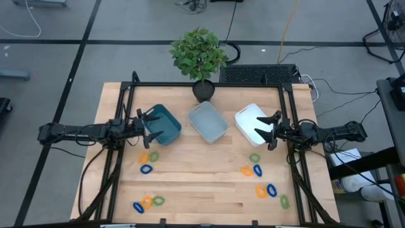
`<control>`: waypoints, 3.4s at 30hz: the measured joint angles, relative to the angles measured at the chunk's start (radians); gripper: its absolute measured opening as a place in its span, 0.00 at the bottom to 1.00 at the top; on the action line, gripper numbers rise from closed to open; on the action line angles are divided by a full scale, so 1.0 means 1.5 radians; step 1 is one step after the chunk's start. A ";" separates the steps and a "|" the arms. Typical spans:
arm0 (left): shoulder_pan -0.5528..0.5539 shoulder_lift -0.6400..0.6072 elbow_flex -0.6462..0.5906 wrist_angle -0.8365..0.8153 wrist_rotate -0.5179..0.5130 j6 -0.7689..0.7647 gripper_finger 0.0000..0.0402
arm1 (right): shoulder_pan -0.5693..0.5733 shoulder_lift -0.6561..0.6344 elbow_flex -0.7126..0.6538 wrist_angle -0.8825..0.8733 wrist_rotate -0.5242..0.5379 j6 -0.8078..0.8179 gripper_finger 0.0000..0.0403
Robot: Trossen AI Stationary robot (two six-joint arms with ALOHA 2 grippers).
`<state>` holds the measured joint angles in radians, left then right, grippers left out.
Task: Sort spring keychains
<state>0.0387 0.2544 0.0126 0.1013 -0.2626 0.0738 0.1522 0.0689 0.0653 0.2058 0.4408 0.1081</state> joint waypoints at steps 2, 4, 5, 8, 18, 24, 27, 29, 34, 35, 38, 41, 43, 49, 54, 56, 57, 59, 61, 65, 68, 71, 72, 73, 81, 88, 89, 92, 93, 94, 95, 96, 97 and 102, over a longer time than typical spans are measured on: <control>0.000 0.000 0.000 0.000 0.000 0.000 0.84 | 0.000 0.000 0.000 0.000 0.000 0.000 0.65; 0.000 0.000 0.000 0.000 0.000 0.000 0.83 | 0.000 0.000 0.000 0.000 0.000 0.000 0.65; 0.000 0.000 0.000 0.000 0.000 0.000 0.83 | 0.000 0.000 0.000 0.000 0.000 0.000 0.65; 0.000 0.000 0.000 0.000 0.000 0.000 0.83 | 0.000 0.000 0.000 0.000 0.000 0.000 0.65; 0.000 0.000 0.000 0.000 0.000 0.000 0.83 | 0.000 0.000 0.000 0.000 0.000 0.000 0.65; 0.000 0.000 0.000 0.000 0.000 0.000 0.83 | 0.000 0.000 0.000 0.000 0.000 0.000 0.65; 0.000 0.000 0.000 0.000 0.000 0.000 0.84 | 0.000 0.000 0.000 0.000 0.000 0.000 0.65; 0.000 0.000 0.000 0.000 0.000 0.000 0.83 | 0.000 0.000 0.000 0.000 0.000 0.000 0.65; 0.000 0.000 0.000 0.000 0.000 0.000 0.84 | 0.000 0.000 0.000 0.000 0.000 0.000 0.65; 0.000 0.000 0.000 0.000 0.000 0.000 0.83 | 0.000 0.000 0.000 0.000 0.000 0.000 0.65; 0.000 0.000 0.000 0.000 0.000 0.000 0.83 | 0.000 0.000 0.000 0.000 0.000 0.000 0.65; 0.000 0.000 0.000 0.000 0.000 0.000 0.83 | 0.000 0.000 0.000 0.000 0.000 0.000 0.65; 0.000 0.000 0.000 0.000 0.000 0.000 0.84 | 0.000 0.000 0.000 0.000 0.000 0.000 0.65; 0.000 0.000 0.000 0.000 0.000 0.000 0.83 | 0.000 0.000 0.000 0.000 0.000 0.004 0.65; 0.000 0.000 0.000 0.000 0.000 0.000 0.84 | 0.000 0.000 0.000 0.001 0.001 0.052 0.65; 0.000 0.000 0.000 0.000 0.000 0.000 0.84 | 0.000 0.000 0.000 0.000 0.001 0.056 0.65; 0.000 0.000 0.000 0.000 0.000 0.000 0.84 | 0.000 0.000 0.000 0.000 0.001 0.056 0.65; 0.000 0.000 0.000 0.000 0.000 0.000 0.83 | 0.000 0.000 0.000 0.000 0.002 0.055 0.65; 0.000 0.000 0.000 0.000 0.000 0.000 0.84 | 0.000 0.000 0.000 0.000 0.002 0.055 0.65; 0.000 0.000 0.000 0.000 0.000 0.000 0.83 | 0.000 0.000 0.000 -0.001 0.002 0.055 0.66; 0.000 0.000 0.000 0.000 0.000 0.000 0.84 | 0.000 0.000 0.000 -0.001 0.020 0.055 0.68; 0.000 0.000 0.000 0.000 0.000 0.000 0.84 | 0.000 0.001 0.009 -0.019 0.047 0.055 0.71; 0.000 0.000 0.000 0.000 0.000 0.000 0.83 | 0.000 0.004 0.015 -0.033 0.055 0.055 0.72; 0.000 0.000 0.000 0.000 0.000 0.000 0.83 | 0.000 0.008 0.025 -0.040 0.055 0.055 0.73; 0.000 0.000 0.000 0.000 0.000 0.000 0.84 | 0.000 0.084 0.135 -0.101 0.081 0.067 0.77; 0.000 0.000 0.000 0.000 0.000 0.000 0.84 | 0.000 0.214 0.297 -0.225 0.125 0.077 0.76; 0.000 0.000 0.000 0.000 0.000 0.000 0.83 | 0.000 0.233 0.321 -0.239 0.125 0.076 0.76; 0.000 0.000 0.000 0.000 0.000 0.000 0.84 | 0.000 0.291 0.393 -0.289 0.125 0.061 0.76; 0.000 0.000 0.000 0.000 0.000 0.000 0.83 | 0.000 0.312 0.419 -0.308 0.123 0.058 0.76; 0.000 0.000 0.000 0.000 0.000 0.000 0.84 | 0.000 0.330 0.447 -0.334 0.122 0.054 0.76; 0.000 0.000 0.000 0.000 0.000 0.000 0.84 | 0.000 0.348 0.474 -0.364 0.117 0.052 0.76; 0.000 0.000 0.000 0.000 0.000 0.000 0.83 | 0.000 0.367 0.502 -0.398 0.105 0.050 0.76; 0.000 0.000 0.000 0.000 0.000 0.000 0.84 | 0.000 0.385 0.530 -0.429 0.098 0.048 0.76; 0.000 0.000 0.000 0.000 0.000 0.000 0.84 | 0.000 0.469 0.656 -0.579 0.051 0.064 0.76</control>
<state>0.0387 0.2546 0.0124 0.1017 -0.2626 0.0738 0.1524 0.7721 1.0488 -0.6621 0.5178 0.2049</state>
